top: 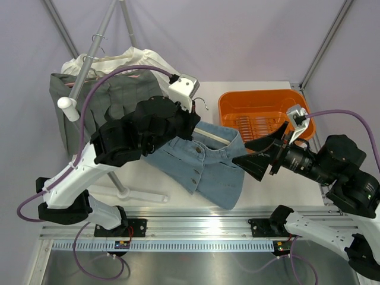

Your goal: Remove the skirt from the hanger

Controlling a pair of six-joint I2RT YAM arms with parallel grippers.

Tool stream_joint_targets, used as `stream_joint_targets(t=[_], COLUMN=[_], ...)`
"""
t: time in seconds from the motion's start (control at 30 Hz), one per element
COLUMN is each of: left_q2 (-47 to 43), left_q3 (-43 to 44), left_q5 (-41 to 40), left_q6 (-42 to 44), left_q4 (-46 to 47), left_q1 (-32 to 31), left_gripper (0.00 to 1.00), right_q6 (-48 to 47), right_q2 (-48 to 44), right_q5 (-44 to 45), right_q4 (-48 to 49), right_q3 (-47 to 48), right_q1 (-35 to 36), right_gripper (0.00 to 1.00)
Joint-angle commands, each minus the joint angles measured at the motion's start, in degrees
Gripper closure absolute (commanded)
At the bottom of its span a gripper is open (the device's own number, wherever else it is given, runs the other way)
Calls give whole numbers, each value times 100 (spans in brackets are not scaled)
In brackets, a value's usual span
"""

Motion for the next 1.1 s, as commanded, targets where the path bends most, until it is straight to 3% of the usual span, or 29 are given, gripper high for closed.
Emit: stream_joint_targets(t=[0.0, 0.33, 0.43, 0.47, 0.5, 0.8, 0.83, 0.9, 0.93, 0.97, 1.03, 1.07], left_q2=[58, 68, 6, 6, -29, -108, -108, -100, -108, -100, -108, -117], left_q3=[656, 938, 946, 955, 955, 938, 955, 946, 946, 946, 955, 955], left_q5=[-215, -110, -83, -92, -101, 48, 49, 92, 101, 110, 145, 171], left_q6=[150, 176, 185, 194, 220, 221, 220, 212, 203, 203, 159, 159], left_q4=[180, 118, 127, 127, 118, 65, 92, 127, 153, 162, 162, 162], left_q1=[43, 113, 131, 148, 157, 456, 464, 473, 473, 473, 473, 473], left_gripper=[100, 100, 100, 100, 100, 100, 100, 100, 100, 100, 100, 100], right_q6=[25, -150, -274, -282, -256, -54, -54, -63, -63, -63, -63, -89], right_q2=[-184, -483, -475, -475, -483, -844, -835, -757, -712, -677, -598, -572], right_q5=[317, 871, 924, 915, 915, 643, 564, 494, 415, 379, 344, 327], right_q4=[180, 127, 109, 66, 48, 30, -5, 4, 47, 65, 118, 144], right_q3=[-171, -1032, -1147, -1156, -1182, -1481, -1481, -1481, -1481, -1481, -1463, -1455], right_q1=[-38, -29, -38, -38, -38, -38, -38, -38, -38, -38, -38, -38], right_gripper=[0, 1, 14, 29, 35, 45, 59, 76, 93, 96, 94, 75])
